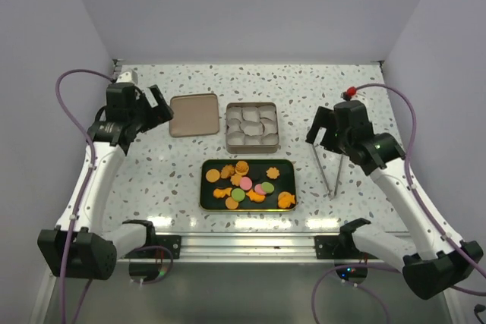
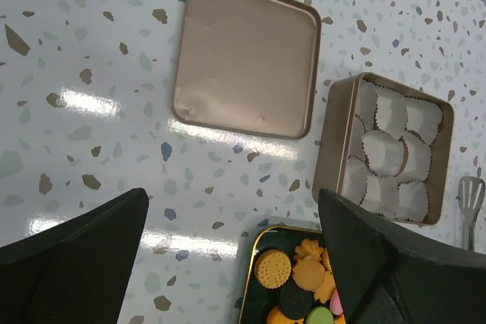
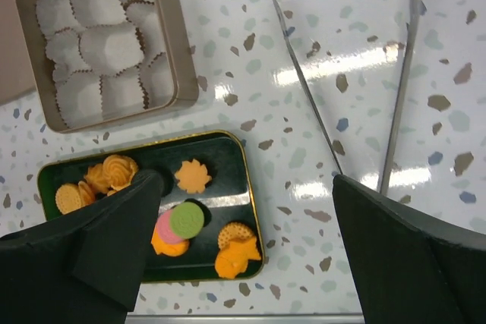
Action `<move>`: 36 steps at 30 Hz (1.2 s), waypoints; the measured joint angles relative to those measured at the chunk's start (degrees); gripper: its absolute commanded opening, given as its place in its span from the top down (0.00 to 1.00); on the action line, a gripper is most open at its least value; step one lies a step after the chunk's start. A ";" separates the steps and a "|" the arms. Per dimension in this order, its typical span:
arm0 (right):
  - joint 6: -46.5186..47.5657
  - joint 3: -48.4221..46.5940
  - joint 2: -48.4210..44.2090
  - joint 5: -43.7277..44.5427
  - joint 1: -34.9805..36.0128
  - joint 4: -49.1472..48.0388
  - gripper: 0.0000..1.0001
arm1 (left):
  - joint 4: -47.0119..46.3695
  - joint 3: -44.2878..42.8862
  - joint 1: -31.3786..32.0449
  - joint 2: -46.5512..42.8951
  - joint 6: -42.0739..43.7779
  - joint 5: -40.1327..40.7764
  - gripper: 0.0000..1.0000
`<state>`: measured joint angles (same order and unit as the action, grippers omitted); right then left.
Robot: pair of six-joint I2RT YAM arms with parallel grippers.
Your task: Pack the cookies
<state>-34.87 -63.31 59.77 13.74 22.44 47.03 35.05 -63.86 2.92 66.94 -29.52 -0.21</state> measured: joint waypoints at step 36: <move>-1.86 11.69 9.09 -1.75 -6.08 12.28 0.01 | 12.44 5.31 3.98 -9.73 -6.62 -13.99 0.00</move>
<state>-36.73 -51.62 68.86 11.99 16.36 59.31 47.48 -58.54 6.90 57.21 -36.14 -14.20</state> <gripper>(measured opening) 0.987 0.998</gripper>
